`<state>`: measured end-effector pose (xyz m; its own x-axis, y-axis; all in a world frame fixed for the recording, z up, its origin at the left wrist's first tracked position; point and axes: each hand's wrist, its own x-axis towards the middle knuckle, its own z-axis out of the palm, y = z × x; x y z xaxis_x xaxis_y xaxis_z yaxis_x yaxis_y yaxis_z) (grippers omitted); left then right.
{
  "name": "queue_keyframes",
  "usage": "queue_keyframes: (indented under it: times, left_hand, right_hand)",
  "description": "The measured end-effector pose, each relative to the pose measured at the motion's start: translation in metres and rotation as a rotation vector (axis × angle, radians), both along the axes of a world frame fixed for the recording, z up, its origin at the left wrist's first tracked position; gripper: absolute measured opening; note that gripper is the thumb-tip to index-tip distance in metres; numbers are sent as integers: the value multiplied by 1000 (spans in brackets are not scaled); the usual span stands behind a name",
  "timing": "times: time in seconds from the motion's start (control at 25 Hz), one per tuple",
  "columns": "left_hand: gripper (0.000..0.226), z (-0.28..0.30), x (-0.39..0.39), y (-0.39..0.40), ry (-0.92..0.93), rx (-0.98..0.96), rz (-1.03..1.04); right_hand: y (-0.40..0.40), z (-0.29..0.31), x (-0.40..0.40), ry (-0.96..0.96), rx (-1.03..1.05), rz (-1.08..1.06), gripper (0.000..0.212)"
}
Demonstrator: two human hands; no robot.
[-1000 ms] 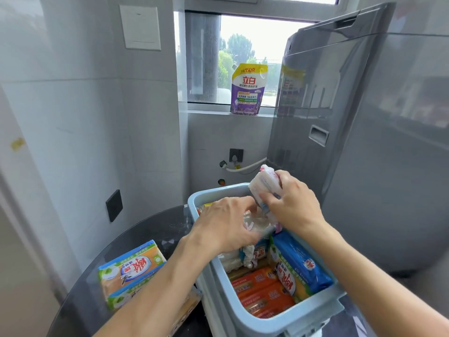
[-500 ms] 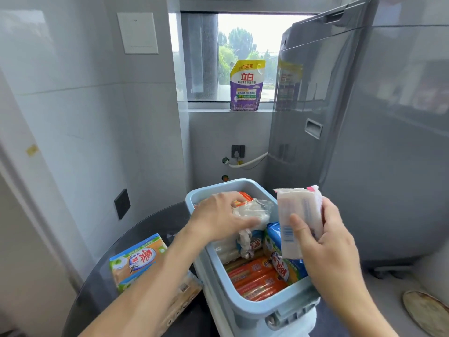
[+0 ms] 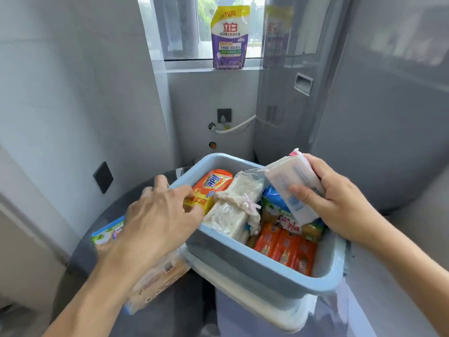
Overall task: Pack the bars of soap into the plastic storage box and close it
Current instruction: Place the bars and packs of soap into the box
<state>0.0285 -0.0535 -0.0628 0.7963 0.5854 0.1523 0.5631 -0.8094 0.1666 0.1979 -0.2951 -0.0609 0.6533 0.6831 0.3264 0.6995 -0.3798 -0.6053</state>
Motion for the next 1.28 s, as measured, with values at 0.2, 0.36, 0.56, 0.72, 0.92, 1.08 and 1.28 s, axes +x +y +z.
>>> queue_keyframes:
  times: [0.2,0.36,0.56,0.72,0.92,1.08,1.28]
  left_hand:
    - [44,8,-15,-4,50,316,-50]
    - [16,5,12,23,-116,104,-46]
    - [23,-3,-3,22,-191,114,-49]
    - [21,-5,-2,-2,-224,153,31]
    - [27,-8,7,-8,-328,-33,90]
    - [30,-7,7,-7,-344,-70,82]
    - [31,-6,14,-2,-353,-120,81]
  right_hand:
    - [-10,-7,6,-28,-48,99,57]
    - [-3,-7,14,-18,-61,121,58]
    - [3,-4,33,25,-47,214,58]
    - [20,9,54,25,-123,217,52]
    - [38,14,61,159,-102,229,49]
    - [26,45,19,397,182,278,46]
    - [19,4,-88,345,-46,540,45]
